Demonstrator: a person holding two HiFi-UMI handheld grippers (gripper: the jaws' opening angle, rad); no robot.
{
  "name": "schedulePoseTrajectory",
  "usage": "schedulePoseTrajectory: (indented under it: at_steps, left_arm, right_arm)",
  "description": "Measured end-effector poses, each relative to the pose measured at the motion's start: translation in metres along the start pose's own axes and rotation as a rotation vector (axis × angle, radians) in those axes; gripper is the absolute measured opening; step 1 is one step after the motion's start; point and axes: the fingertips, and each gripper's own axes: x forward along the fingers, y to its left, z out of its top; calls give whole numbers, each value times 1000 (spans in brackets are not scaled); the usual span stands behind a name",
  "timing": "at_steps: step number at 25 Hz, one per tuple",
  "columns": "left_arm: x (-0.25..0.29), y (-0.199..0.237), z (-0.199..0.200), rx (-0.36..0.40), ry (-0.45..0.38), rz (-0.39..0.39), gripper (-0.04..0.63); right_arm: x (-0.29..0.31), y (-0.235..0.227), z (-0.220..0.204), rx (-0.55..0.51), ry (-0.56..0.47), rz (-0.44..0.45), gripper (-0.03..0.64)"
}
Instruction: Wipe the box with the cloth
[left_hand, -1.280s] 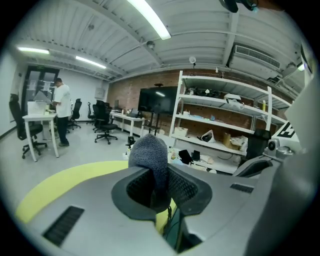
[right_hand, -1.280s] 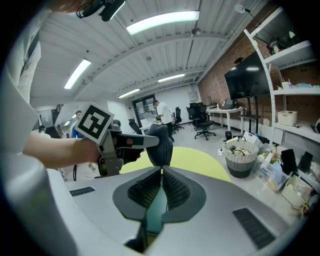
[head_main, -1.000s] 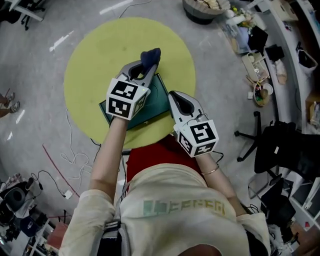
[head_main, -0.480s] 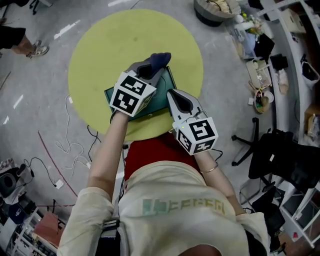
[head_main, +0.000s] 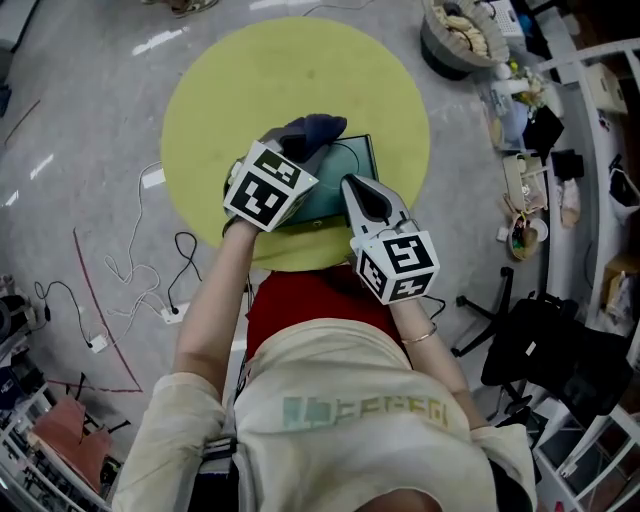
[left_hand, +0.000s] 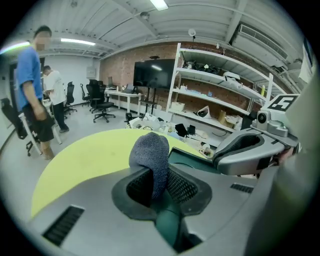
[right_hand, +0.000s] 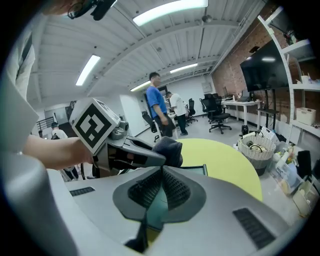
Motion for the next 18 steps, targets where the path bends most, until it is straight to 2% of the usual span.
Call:
schedulePoseTrajectory:
  at_steps: [10,18]
  left_arm:
    - [-40,31,-30,-90,49,116,66]
    - [-66,47,-52,-152,99,266,66]
  right_arm:
    - [13,29,3,-37,14,106,38]
    - [1,32,2,-78,25,169,38]
